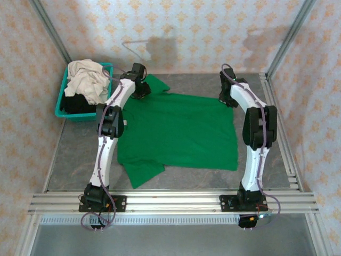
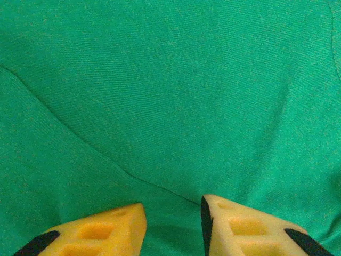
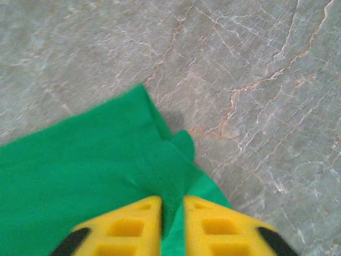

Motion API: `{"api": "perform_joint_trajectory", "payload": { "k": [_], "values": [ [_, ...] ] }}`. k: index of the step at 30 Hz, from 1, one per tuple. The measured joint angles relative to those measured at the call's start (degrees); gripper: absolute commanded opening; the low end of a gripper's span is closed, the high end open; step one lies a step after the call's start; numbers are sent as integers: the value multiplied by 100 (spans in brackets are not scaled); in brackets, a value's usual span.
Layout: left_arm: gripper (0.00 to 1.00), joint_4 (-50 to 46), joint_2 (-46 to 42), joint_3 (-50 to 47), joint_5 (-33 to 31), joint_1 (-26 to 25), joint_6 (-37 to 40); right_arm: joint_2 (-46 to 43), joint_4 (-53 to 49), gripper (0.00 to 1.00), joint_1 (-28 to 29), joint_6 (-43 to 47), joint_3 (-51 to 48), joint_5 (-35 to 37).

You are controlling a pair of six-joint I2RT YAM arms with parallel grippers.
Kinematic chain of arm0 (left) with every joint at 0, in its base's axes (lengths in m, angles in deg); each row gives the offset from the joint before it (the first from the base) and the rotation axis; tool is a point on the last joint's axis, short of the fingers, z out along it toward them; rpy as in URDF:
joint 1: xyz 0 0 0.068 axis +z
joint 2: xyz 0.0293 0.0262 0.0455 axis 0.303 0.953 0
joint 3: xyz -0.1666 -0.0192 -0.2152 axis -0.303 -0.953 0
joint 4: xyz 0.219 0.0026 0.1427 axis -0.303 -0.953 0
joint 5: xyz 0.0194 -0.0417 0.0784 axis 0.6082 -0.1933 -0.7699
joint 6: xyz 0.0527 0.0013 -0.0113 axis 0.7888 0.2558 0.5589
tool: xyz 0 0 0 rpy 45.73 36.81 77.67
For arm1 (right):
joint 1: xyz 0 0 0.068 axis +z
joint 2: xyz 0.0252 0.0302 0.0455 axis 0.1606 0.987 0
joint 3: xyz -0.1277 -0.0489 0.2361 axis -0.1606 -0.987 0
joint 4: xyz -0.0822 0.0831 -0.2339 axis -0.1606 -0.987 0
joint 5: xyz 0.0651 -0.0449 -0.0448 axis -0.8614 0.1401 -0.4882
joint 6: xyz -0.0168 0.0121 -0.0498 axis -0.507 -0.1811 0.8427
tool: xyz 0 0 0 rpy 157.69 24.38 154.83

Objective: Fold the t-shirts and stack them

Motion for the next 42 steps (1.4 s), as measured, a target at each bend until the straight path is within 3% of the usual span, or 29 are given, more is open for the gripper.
{"api": "perform_joint_trajectory", "payload": {
  "k": [3,10,13,19,24,28,31,34,36,42],
  "values": [
    [41,-72,-28,0,-76,17,-2,44,-46,49,-39,-44,-160,-63],
    [51,-378,-188,-44,-212,85,13,-481,129,51,251,-133,-608,-442],
    [56,-525,-374,-72,-227,103,87,-361,251,50,487,-162,-313,-649],
    [65,-680,-1360,-588,-286,105,350,929,264,48,509,-203,1091,-892],
    [78,-450,-3112,-2430,-310,105,605,1554,92,49,369,-306,1438,-938],
    [79,11,-4756,-4599,-321,76,715,1287,105,66,243,-278,1222,-979],
    [79,190,-5912,-6196,-337,24,686,485,247,83,155,-219,125,-1047],
    [80,247,-6894,-7573,-538,-199,507,-734,380,90,164,-195,-1198,-1099],
    [80,96,-7613,-8338,-798,-623,234,-1851,463,95,267,-251,-2155,-1056],
    [71,-490,-9670,-9702,-1246,-1932,-938,-4688,463,92,1027,-907,-4551,-837]
  ]
}}
